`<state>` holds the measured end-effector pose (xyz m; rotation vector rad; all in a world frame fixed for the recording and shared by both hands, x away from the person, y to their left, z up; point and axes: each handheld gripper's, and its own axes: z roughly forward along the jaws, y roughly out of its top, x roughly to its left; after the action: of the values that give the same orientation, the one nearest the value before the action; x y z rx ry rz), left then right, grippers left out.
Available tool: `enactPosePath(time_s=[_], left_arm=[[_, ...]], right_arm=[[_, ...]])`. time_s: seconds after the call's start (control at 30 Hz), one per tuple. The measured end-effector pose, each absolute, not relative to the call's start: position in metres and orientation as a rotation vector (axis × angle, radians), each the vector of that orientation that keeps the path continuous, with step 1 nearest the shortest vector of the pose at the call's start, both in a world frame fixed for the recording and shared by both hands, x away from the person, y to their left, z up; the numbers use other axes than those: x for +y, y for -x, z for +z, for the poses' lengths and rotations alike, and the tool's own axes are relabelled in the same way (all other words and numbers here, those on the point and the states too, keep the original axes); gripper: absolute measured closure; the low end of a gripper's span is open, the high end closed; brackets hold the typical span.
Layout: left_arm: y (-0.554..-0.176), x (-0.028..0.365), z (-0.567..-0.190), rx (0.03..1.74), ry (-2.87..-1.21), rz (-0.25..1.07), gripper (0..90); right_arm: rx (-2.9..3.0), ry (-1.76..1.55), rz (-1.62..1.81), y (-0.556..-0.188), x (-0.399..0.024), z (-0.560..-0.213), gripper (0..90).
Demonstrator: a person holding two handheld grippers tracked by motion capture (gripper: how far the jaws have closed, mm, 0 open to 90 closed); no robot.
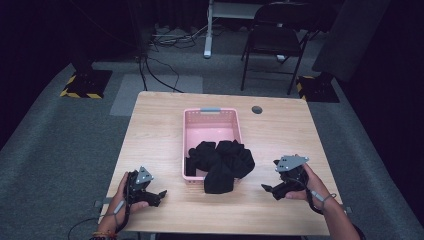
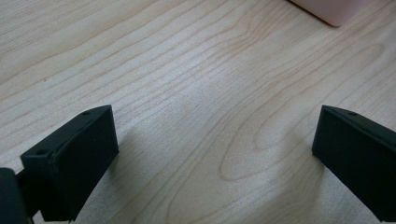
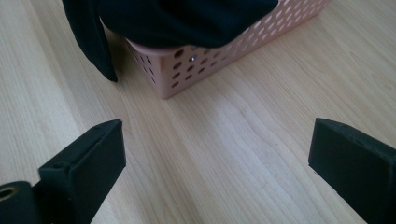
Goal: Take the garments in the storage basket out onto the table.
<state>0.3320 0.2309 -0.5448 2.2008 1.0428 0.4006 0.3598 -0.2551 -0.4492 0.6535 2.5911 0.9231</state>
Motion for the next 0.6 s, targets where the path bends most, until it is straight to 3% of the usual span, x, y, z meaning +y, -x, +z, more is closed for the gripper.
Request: enactPosePath(time_s=[0.6], left_arm=[[-0.332, 0.231, -0.545, 1.042, -2.201, 0.401, 0.0]], right_arm=[[2.623, -0.573, 0.904, -0.367, -0.227, -0.431, 3.9]])
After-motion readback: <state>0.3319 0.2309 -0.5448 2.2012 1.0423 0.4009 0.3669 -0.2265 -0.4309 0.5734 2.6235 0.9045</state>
